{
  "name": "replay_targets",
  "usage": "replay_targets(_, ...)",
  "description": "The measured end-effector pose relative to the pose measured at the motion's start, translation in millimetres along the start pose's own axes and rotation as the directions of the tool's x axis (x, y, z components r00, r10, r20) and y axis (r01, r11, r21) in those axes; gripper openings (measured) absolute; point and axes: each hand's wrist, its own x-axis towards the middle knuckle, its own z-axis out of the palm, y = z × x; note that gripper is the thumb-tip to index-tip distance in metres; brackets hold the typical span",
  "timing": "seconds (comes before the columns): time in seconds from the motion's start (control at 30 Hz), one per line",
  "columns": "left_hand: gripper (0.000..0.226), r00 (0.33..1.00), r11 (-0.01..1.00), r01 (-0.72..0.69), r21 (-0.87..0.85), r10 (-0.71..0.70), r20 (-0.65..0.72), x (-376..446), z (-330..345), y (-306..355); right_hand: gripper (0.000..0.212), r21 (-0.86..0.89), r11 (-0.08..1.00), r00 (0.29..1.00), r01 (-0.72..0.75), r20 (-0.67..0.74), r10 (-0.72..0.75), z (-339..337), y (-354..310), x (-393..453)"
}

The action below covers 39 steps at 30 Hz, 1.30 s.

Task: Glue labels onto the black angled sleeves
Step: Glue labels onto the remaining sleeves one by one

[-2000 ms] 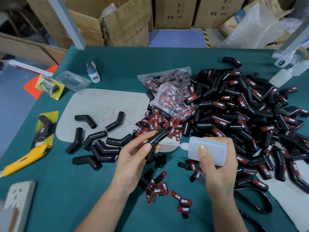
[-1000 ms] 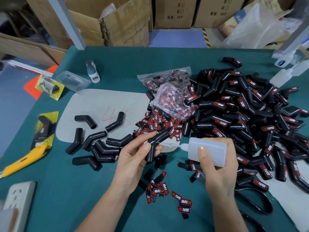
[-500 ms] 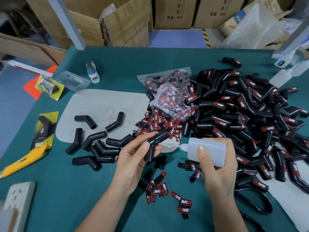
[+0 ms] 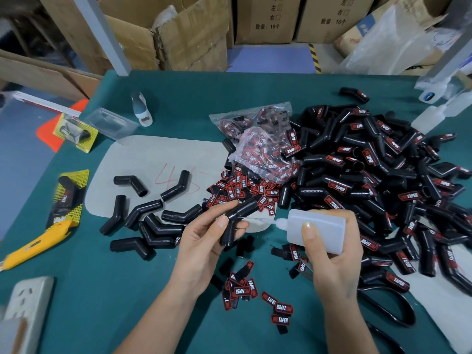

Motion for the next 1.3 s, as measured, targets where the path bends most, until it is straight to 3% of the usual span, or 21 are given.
replay_targets(1.3,0.054,1.000,1.000,0.004,-0.007,-0.004,0.005,-0.1,-1.5,-0.9,0.018,0.041,0.999,0.998,-0.026,-0.052,0.028,-3.7,5.7,1.1)
